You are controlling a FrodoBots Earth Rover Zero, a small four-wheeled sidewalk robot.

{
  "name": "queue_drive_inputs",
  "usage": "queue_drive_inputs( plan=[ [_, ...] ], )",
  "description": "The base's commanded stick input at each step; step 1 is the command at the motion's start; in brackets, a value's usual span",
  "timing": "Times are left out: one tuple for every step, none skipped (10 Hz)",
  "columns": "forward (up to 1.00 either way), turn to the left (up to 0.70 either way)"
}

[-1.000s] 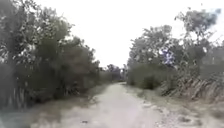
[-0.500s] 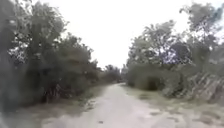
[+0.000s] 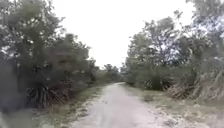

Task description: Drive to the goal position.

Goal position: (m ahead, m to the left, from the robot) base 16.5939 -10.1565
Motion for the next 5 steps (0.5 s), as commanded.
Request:
queue_drive_inputs(
  plan=[
    [0.85,0.00],
    [0.85,0.00],
    [0.85,0.00],
    [0.85,0.00],
    [0.85,0.00]
  ],
)
